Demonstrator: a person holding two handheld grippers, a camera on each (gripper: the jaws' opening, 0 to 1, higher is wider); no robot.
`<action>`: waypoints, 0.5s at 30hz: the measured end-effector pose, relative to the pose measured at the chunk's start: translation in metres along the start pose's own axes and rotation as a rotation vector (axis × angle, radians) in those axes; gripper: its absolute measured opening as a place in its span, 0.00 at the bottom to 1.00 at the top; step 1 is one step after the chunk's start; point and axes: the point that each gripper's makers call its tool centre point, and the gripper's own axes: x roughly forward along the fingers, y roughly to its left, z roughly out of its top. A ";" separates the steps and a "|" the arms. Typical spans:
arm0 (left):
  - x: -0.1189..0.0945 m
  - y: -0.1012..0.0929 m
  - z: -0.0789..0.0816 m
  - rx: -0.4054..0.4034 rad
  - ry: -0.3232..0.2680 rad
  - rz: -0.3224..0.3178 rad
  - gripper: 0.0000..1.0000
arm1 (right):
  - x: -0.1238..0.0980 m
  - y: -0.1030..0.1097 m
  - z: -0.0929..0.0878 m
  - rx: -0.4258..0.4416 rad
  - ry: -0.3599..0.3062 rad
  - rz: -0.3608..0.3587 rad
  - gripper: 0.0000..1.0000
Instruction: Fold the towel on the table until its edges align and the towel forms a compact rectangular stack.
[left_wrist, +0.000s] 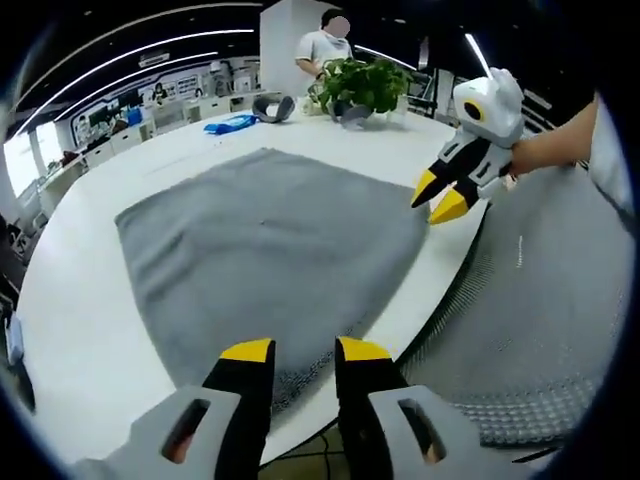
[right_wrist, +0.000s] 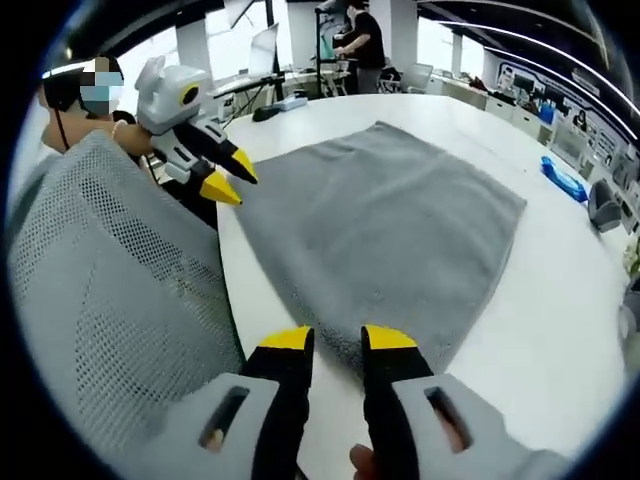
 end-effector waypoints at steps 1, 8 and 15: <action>0.001 0.000 -0.002 0.007 0.002 -0.001 0.27 | 0.000 0.000 -0.001 -0.001 0.002 0.001 0.20; 0.004 -0.003 -0.015 0.042 0.044 -0.019 0.33 | 0.001 -0.005 -0.011 -0.019 0.042 -0.007 0.22; 0.001 0.002 -0.023 0.068 0.051 0.009 0.31 | 0.002 -0.011 -0.024 -0.070 0.090 -0.016 0.22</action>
